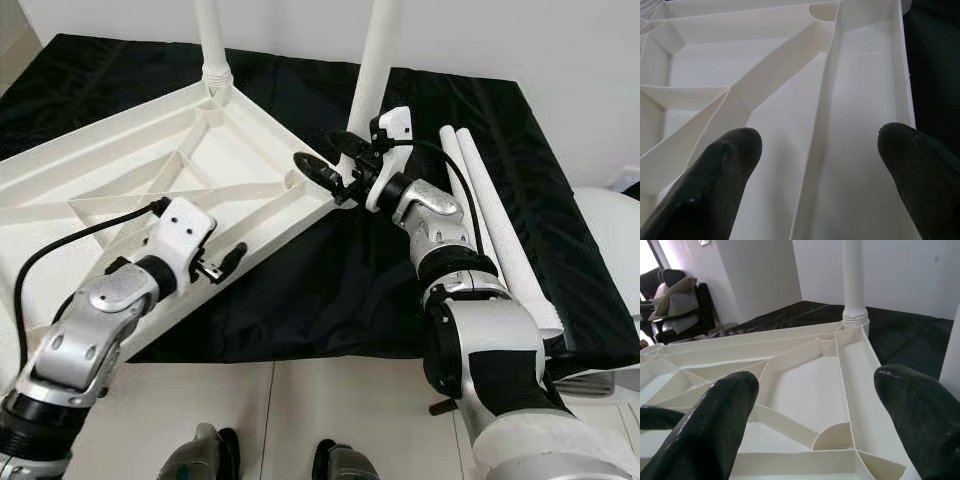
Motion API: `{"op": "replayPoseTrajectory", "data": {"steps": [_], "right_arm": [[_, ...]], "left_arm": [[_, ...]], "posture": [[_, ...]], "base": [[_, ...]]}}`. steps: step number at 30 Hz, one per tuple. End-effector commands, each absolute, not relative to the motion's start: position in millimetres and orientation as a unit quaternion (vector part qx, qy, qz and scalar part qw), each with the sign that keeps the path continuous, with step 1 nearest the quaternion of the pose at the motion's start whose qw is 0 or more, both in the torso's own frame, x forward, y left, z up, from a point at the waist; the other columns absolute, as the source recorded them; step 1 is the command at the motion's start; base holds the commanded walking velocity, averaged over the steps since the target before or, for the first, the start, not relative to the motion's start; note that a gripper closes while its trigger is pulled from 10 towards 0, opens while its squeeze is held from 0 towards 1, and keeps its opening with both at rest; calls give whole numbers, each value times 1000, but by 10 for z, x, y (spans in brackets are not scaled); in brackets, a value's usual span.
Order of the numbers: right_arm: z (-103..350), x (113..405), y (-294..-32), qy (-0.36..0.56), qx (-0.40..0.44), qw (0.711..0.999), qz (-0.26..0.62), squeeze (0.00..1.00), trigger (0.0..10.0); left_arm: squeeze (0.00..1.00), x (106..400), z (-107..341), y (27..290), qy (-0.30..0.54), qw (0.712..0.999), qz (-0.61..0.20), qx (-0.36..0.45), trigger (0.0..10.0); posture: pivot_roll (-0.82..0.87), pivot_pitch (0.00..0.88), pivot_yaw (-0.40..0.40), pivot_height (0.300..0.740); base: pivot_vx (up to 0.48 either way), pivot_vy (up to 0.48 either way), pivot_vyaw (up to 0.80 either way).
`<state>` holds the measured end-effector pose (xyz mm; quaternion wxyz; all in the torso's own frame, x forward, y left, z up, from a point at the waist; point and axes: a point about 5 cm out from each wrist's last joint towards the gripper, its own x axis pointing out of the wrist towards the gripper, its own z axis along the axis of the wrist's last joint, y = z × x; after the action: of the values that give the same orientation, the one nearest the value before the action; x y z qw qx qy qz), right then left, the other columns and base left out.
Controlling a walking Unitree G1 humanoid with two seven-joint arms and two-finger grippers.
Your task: Building children table
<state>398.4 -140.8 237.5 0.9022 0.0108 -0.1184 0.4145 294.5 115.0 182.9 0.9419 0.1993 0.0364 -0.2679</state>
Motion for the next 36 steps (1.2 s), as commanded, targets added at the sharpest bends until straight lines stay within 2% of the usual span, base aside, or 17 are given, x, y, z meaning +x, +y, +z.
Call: {"op": "replayPoseTrajectory", "data": {"steps": [1, 4, 11, 16, 22, 28, 29, 36], "right_arm": [[2434, 3993, -1414, -132, 15, 902, 410, 0, 10000], [2400, 3957, -1339, -135, 18, 886, 443, 0, 10000], [2371, 3928, -1324, -140, 24, 877, 460, 0, 10000], [2475, 3890, -1288, -186, 78, 859, 471, 0, 10000], [2483, 3826, -1246, -197, 96, 845, 489, 0, 10000], [2111, 3628, -1159, -132, 83, 823, 547, 0, 10000], [1971, 3516, -1117, -111, 82, 812, 567, 0, 10000], [1889, 3427, -1097, -99, 85, 804, 580, 0, 10000]], "left_arm": [[0, 2874, 1689, 1026, 78, 910, -359, 192, 10000], [0, 3009, 1842, 1125, 45, 937, -296, 179, 10000], [0, 3064, 2061, 1186, 1, 953, -258, 158, 10000], [0, 3132, 2290, 1244, -58, 969, -209, 117, 10000], [0, 3146, 2425, 1332, -67, 971, -198, 121, 10000], [0, 3160, 2613, 1556, -91, 975, -152, 131, 10000], [0, 3170, 2653, 1661, -89, 978, -130, 135, 10000], [0, 3152, 2634, 1713, -76, 976, -127, 157, 10000]], "posture": [[35, 163, -26, 740], [32, 165, -25, 740], [33, 164, -26, 740], [32, 159, -26, 740], [31, 159, -25, 740], [34, 151, -30, 740], [34, 146, -35, 740], [38, 142, -38, 740]], "base": [[0, 0, 0], [0, 0, 0], [0, 0, 0], [0, 0, 0], [0, 0, 0], [0, 0, 0], [0, 0, 0], [0, 0, 0]]}}
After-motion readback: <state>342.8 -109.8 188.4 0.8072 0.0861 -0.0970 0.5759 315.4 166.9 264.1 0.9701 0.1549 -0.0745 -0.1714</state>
